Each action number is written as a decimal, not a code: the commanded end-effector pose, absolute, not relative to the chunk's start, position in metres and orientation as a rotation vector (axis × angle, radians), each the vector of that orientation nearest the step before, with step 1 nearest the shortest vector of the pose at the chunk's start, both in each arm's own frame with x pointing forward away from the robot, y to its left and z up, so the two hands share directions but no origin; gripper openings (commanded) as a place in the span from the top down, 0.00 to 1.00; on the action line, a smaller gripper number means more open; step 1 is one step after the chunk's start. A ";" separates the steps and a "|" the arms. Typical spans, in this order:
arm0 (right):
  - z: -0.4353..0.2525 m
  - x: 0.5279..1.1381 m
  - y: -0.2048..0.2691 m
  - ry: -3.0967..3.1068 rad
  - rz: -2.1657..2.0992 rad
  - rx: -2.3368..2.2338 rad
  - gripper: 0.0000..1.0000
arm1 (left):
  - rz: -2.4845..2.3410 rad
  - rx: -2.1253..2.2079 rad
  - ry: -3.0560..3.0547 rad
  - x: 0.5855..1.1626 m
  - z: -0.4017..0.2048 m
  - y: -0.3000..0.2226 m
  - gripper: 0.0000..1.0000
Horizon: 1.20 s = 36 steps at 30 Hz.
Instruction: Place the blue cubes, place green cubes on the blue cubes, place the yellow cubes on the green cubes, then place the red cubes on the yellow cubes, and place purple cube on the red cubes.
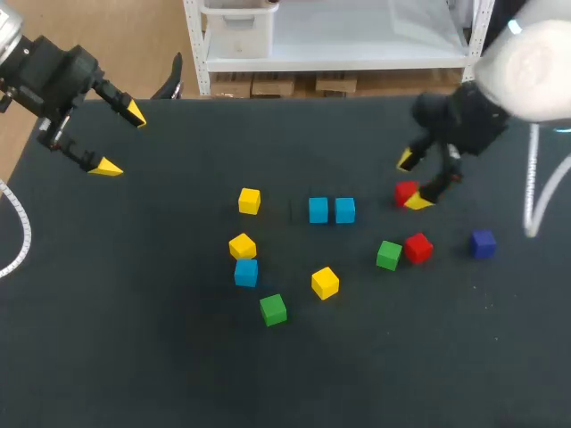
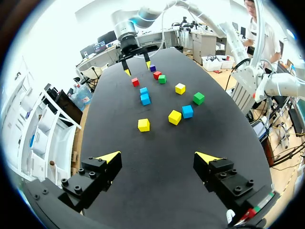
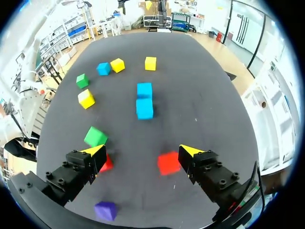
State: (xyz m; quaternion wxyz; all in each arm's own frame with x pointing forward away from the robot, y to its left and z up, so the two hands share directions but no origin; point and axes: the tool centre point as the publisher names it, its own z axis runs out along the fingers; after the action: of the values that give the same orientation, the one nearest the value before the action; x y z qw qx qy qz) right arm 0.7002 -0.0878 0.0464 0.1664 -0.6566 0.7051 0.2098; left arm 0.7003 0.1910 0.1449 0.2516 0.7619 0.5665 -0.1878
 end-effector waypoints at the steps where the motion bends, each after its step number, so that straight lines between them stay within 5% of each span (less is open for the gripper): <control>1: 0.056 0.684 -0.121 1.990 0.588 -1.791 0.00 | -0.508 2.073 1.539 0.700 0.145 0.191 0.00; 10: 0.046 0.679 -0.170 1.955 0.627 -1.753 0.00 | -0.508 2.073 1.539 0.700 0.145 0.191 0.00; 36: 0.048 0.683 -0.207 1.956 0.666 -1.819 0.00 | -0.508 2.073 1.539 0.700 0.145 0.191 0.00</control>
State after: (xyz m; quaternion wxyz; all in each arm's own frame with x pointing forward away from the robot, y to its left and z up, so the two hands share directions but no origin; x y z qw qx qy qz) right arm 0.6807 -0.2092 0.0462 0.1968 -0.6476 0.6965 0.2381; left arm 0.7003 0.1910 0.1449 0.2516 0.7619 0.5665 -0.1878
